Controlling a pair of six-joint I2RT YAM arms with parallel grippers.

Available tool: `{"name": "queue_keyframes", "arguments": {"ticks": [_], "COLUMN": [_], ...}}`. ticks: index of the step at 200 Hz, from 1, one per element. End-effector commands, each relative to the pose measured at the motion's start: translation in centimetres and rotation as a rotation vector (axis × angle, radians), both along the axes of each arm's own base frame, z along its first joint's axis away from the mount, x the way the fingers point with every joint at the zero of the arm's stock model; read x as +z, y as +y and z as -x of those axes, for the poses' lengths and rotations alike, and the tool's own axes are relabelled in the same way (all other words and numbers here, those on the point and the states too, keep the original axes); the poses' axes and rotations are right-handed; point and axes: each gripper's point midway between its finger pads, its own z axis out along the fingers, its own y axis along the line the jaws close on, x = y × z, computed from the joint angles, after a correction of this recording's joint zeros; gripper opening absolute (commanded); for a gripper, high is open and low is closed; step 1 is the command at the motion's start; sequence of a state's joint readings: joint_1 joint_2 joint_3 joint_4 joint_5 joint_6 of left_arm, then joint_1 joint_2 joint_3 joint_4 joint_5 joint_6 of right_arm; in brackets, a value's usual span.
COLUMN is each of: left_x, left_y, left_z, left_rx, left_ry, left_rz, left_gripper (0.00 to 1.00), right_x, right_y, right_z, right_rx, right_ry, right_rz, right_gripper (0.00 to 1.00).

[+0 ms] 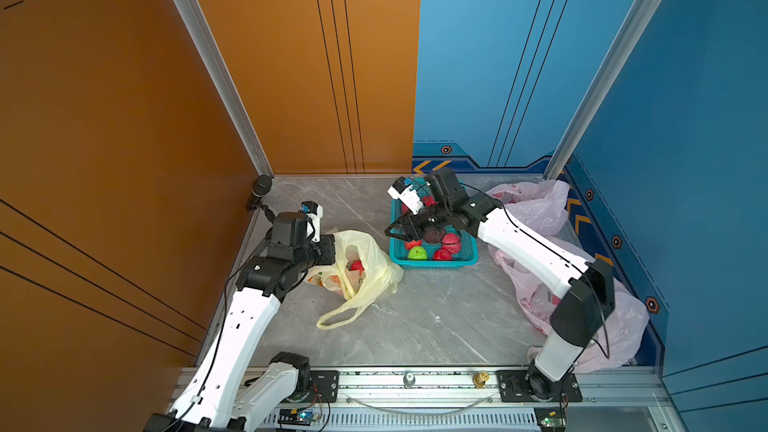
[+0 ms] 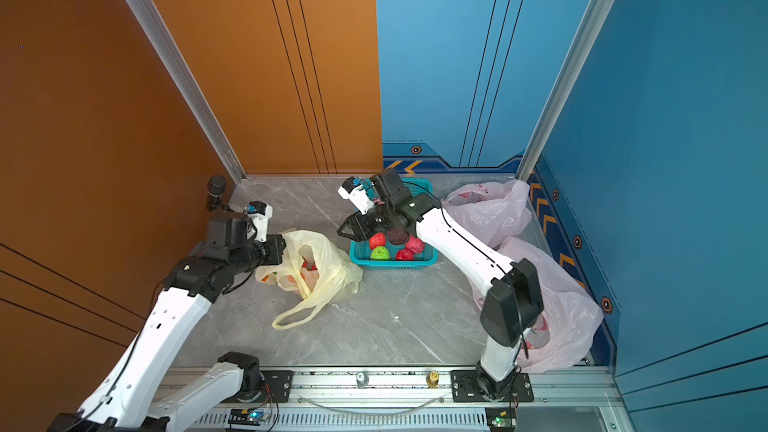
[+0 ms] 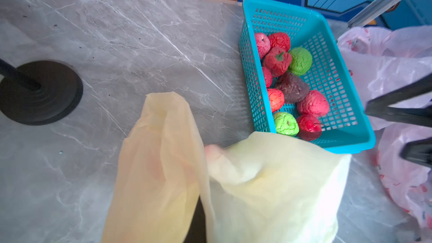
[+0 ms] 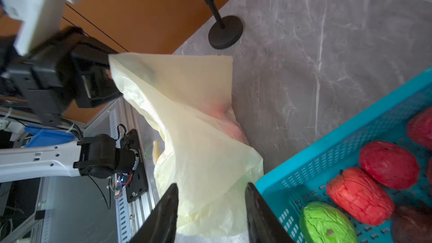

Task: Untie the knot of a plastic bag & take out the apple
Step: Untie the plastic bag at the center of the board.

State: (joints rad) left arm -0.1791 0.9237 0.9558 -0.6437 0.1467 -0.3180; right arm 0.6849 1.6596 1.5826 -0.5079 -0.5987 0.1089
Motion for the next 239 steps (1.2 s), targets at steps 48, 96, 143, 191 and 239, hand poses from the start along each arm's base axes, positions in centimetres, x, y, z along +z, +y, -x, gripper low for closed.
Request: {"name": "queue_keyframes", "arguments": {"ticks": [48,96,143,191,239], "left_x": [-1.8,-1.8,-1.6,-2.2,-4.5], "left_y": [0.1,2.6,1.9,2.3,4.1], "left_z": [1.7,1.8,1.4,1.6,0.5], "left_rx": [0.175,0.287,0.255,0.272,0.354], "left_ry": [0.003,-0.031,-0.016,-0.018,-0.016], "left_rz": [0.273,0.233,0.245,0.245,0.228], "left_gripper": [0.0,0.0,0.0,0.0,0.0], "right_x": [-2.2,-6.8,-10.9,-15.7,-20.1], "right_y": [6.4,9.2,10.0,10.9,9.8], "right_z": [8.8,5.7,2.0,0.1,0.2], "right_rx": [-0.021,-0.204,-0.309,-0.331,-0.261], "right_ry": [-0.061,-0.202,-0.305,-0.283,-0.18], "right_rz": [-0.022,0.145,0.425,0.548,0.622], "right_gripper": [0.4,0.36,0.32,0.31,0.31]}}
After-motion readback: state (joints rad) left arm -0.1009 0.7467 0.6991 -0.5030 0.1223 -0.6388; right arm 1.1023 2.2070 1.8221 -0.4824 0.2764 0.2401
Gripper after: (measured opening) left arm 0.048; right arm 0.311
